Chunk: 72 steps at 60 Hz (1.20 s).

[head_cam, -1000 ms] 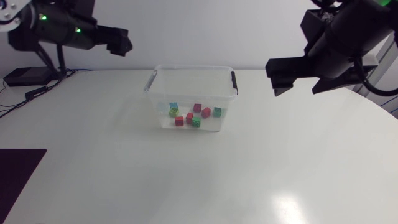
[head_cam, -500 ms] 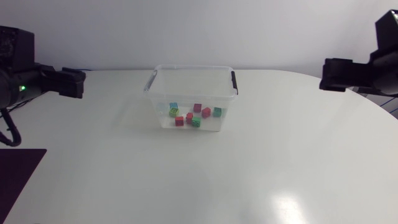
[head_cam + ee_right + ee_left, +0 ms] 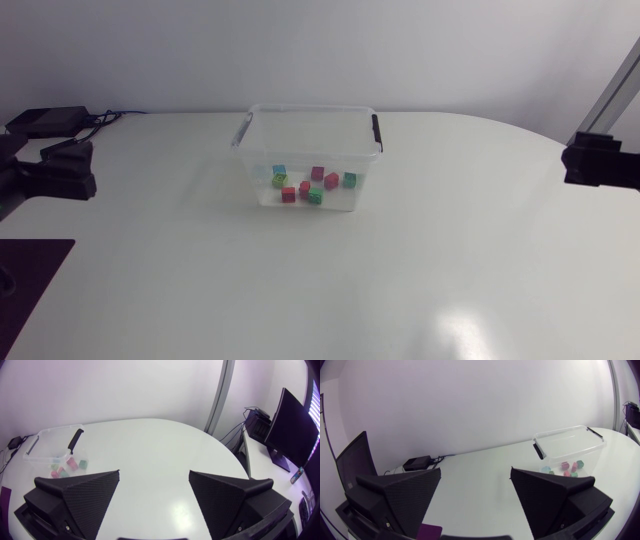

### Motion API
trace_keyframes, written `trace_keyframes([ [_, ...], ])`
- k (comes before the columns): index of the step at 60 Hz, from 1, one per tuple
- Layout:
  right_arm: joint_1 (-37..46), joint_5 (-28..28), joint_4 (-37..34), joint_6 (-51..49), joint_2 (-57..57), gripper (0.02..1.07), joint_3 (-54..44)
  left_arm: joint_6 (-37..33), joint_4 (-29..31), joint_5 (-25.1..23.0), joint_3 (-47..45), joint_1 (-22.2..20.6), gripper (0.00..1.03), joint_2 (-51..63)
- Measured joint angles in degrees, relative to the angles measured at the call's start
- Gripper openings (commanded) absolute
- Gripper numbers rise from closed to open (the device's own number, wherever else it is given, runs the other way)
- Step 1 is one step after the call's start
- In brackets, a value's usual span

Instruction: Place the duplo bricks in the container

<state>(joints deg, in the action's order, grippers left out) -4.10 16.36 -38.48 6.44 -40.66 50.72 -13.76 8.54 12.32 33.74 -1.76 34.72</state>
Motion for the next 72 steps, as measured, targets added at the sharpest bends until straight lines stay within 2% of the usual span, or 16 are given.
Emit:
trace_keyframes([
  [30,2.73,0.02,12.02,-7.21,16.87,1.02,-16.09,-3.26,-8.48,0.0,-11.74,2.64,0.99,-10.19],
  [44,3.1,-1.03,17.35,-9.53,23.87,1.02,-23.23,-3.85,-10.16,-0.7,-16.39,3.26,0.99,-15.1],
  [72,3.28,-8.83,27.65,-9.27,32.26,1.02,-36.74,3.69,-9.64,-6.47,-24.68,2.97,0.99,-24.92],
])
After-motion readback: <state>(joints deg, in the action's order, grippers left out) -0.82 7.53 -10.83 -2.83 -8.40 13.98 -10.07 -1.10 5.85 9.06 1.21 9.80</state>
